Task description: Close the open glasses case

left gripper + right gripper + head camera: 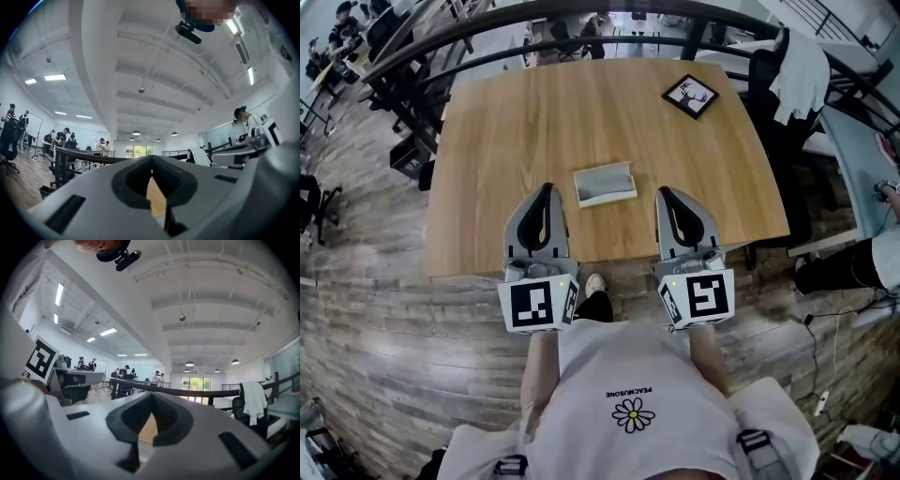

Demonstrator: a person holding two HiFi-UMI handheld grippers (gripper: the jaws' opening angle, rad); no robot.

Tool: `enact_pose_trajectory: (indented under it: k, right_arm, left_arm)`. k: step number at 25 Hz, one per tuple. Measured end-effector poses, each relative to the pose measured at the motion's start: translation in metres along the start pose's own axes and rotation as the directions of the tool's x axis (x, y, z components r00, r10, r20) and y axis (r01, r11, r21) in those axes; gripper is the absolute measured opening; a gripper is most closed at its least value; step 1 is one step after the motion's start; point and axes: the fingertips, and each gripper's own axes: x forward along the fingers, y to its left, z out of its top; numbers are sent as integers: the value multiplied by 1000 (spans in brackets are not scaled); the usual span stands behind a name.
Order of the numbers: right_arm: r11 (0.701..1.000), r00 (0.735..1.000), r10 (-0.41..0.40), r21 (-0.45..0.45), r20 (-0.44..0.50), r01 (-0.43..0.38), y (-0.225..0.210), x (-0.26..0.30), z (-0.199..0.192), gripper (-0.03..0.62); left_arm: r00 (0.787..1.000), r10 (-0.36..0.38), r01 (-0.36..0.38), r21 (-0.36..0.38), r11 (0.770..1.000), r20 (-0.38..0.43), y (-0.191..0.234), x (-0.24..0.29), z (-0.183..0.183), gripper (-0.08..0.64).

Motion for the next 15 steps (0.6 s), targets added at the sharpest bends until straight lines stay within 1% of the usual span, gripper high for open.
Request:
enact_pose_trajectory:
  k: [5, 8, 10, 12, 15]
  right_arm:
    - [1000, 1000, -5, -22, -29, 4, -10, 77, -5, 8]
    - [999, 999, 0, -52, -38, -2, -11, 105, -6, 8]
    - [998, 999, -9, -56, -41, 7, -15, 117, -8, 8]
    - [999, 999, -14, -30, -30, 13, -20, 126, -11, 8]
    - [999, 999, 37, 38, -9, -36, -24, 138, -14, 8]
  left_arm:
    - [1000, 4, -4, -10, 1000, -3, 43, 67, -8, 15]
    - [1000, 20, -20, -22, 1000, -3, 61, 93, -9, 15]
    - [1000, 28, -28, -24, 999, -11, 66, 105, -10, 15]
    - [1000, 23, -23, 0, 1000, -17, 64, 115, -8, 15]
    - [999, 32, -32, 30, 999, -16, 58, 123, -4, 15]
